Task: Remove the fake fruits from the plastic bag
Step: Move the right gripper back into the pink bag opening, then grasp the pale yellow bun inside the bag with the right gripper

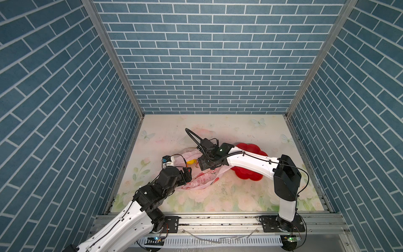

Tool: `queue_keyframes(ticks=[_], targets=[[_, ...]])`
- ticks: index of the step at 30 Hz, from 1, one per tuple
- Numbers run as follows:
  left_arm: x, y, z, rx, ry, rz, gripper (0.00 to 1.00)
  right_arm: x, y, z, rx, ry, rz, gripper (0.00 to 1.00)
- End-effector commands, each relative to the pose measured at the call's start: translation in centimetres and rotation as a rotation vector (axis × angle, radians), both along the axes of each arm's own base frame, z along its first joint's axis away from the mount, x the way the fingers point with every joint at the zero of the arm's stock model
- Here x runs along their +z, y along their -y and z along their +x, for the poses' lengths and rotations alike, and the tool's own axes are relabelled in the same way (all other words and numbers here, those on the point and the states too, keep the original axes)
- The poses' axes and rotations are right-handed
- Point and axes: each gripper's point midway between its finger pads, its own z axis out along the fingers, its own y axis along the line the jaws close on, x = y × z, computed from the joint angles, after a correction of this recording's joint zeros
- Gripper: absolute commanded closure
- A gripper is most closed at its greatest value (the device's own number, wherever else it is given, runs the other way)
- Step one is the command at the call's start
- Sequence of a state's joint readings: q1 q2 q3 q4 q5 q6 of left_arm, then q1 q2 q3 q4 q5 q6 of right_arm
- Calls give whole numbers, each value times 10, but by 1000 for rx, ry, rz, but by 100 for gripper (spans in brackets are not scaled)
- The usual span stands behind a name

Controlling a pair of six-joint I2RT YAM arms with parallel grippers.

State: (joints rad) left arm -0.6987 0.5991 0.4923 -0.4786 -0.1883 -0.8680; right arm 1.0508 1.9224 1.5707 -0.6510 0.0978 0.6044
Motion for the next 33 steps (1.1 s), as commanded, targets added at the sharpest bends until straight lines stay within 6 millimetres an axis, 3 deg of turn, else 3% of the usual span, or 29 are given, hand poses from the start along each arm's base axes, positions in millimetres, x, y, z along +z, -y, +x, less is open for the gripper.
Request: queue_keyframes(ticks=[1,13,33], targets=[[-5,-2,-2,5,-7,1,8,-15,5,17,-68,11,-16,28],[-6,-4,-3,3,-18,16,7,-21,2,51,-39,91,-39,23],[-4,-2,-2,-5,-19,16,7,-41,-10,72,-78,141,-8,21]])
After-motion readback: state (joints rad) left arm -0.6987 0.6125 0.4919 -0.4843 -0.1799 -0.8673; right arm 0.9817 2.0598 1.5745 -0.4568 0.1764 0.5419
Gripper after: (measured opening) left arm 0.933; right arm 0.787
